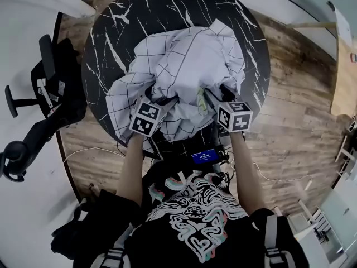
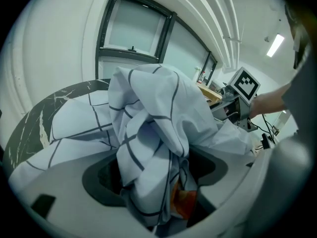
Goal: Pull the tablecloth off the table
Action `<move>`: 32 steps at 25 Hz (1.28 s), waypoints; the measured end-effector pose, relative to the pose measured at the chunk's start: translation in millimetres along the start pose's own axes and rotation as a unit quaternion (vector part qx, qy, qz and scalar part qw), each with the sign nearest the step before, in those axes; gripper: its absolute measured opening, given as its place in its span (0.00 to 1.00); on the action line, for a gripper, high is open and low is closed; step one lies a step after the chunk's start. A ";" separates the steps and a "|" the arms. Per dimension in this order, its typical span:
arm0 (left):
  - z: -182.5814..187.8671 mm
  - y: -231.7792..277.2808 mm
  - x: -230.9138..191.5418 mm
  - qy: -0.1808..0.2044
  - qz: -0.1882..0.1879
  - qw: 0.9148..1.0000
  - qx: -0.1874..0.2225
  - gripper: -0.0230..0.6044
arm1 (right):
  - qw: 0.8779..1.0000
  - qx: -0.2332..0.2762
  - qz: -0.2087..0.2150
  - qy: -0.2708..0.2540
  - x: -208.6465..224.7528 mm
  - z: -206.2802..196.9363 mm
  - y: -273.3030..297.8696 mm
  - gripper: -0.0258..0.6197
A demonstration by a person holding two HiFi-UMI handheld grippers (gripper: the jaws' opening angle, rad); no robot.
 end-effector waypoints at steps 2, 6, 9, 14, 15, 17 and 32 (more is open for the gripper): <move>0.0 1.1 3.1 0.005 -0.001 1.000 0.004 0.63 | 1.000 0.002 0.000 -0.004 -3.8 0.6 1.4 0.43; 2.7 2.3 9.0 0.006 -0.007 1.000 0.003 0.55 | 1.000 -0.003 0.006 0.008 -8.3 0.2 4.2 0.29; 5.8 2.2 10.6 0.005 -0.011 1.000 0.002 0.49 | 1.000 -0.002 0.009 0.014 -9.2 2.8 7.1 0.25; 5.1 3.9 10.4 -0.001 -0.010 1.000 0.003 0.48 | 1.000 0.002 0.018 0.025 -8.7 2.0 8.1 0.23; 4.9 4.3 10.2 -0.003 -0.008 1.000 0.004 0.48 | 0.999 0.004 0.017 0.027 -8.5 1.7 8.3 0.23; 4.3 5.1 10.0 -0.006 -0.001 1.000 0.005 0.49 | 0.999 0.005 0.016 0.030 -8.4 1.0 8.9 0.23; 2.9 4.1 14.4 0.013 0.010 1.000 0.005 0.40 | 0.998 0.011 0.036 0.049 -12.1 2.5 8.8 0.18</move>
Point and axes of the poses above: the fingertips, and each gripper's own axes: y forward along the fingers, x to its right, z out of its top, the point moved 3 cm from there along -y, backward along the fingers
